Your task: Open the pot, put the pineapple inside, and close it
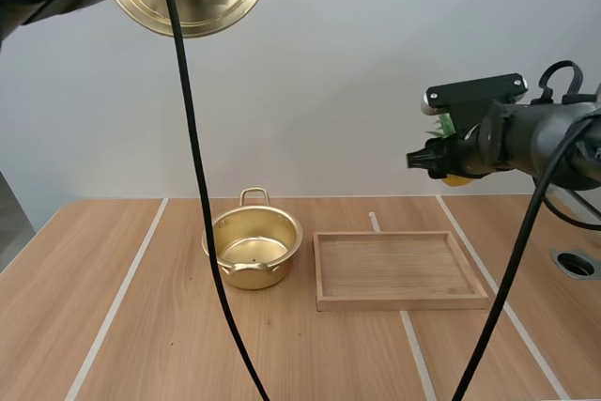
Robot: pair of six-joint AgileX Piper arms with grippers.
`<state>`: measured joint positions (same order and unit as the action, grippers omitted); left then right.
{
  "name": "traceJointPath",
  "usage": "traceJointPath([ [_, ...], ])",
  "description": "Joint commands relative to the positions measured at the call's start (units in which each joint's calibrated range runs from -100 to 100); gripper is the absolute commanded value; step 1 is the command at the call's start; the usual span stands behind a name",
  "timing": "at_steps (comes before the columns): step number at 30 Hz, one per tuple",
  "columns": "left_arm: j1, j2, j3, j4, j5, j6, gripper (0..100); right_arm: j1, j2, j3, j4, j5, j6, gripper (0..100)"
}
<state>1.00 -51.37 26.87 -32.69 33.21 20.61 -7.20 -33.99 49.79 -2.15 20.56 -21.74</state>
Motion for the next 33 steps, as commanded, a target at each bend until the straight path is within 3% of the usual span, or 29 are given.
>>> traceJointPath([
  [1,-0.17,-0.3,-0.5,-0.5,-1.3,-0.4,0,1.1,-3.7,0.0,1.1,-1.2,-1.1,0],
  [13,-0.17,-0.3,-0.5,-0.5,-1.3,-0.4,0,5.5,-9.1,0.0,3.4,-1.2,-1.1,0],
  [24,-0.17,-0.3,-0.5,-0.5,-1.3,-0.4,0,14.5,-9.0,0.0,4.2,-1.5,-1.1,0],
  [33,-0.17,-0.3,-0.5,-0.5,-1.3,-0.4,0,17.9,-4.5,0.0,4.4,-4.6,-1.1,0],
])
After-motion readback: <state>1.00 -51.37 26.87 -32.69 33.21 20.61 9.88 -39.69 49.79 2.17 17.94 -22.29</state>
